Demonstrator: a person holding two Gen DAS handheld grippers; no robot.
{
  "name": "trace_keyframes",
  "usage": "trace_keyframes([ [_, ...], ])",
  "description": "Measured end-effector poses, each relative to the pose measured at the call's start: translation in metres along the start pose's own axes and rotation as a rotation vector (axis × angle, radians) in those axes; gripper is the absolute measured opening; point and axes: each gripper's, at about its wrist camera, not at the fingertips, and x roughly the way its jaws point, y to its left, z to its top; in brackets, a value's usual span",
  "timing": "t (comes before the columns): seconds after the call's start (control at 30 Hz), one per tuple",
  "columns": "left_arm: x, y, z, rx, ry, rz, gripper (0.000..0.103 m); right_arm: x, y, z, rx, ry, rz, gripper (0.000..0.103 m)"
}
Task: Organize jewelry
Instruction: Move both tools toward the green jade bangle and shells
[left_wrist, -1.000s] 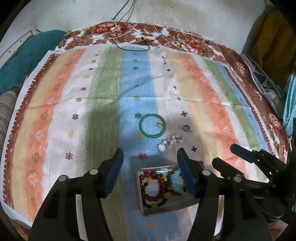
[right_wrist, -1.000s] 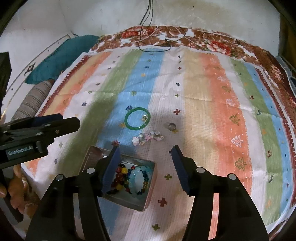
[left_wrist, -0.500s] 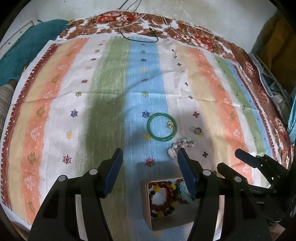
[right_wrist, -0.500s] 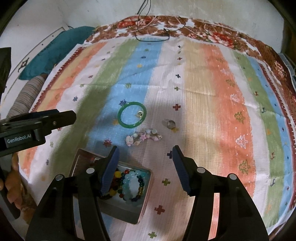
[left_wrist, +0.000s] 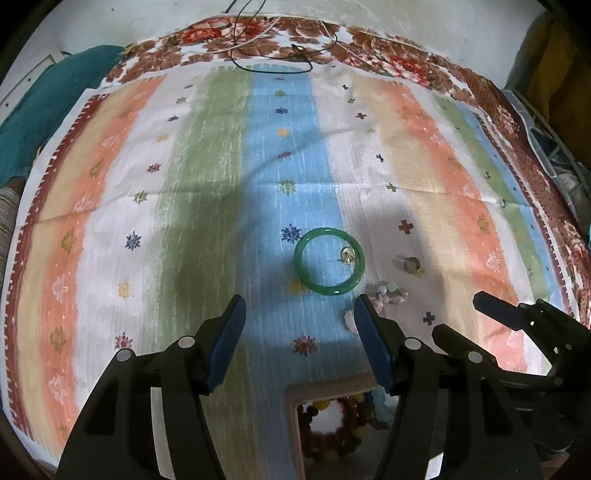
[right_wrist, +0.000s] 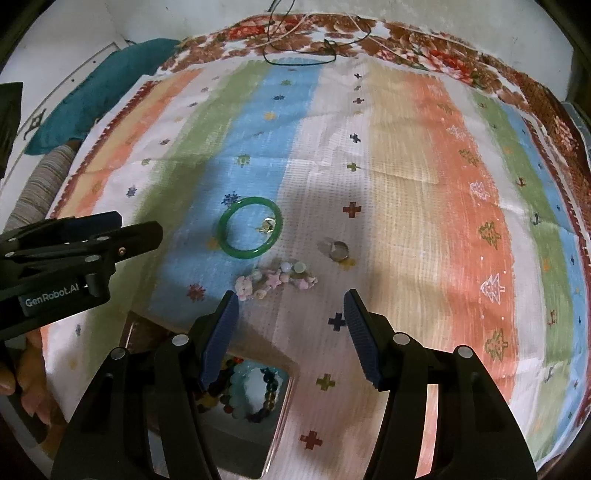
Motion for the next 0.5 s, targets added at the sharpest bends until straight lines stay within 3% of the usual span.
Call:
trace_keyframes([
  [0.5, 0.039, 0.007, 0.019, -0.036, 0.071, -0.027, 0.061, 0.034, -0.004, 0.011, -0.001, 0.064, 0.000, 0.059],
])
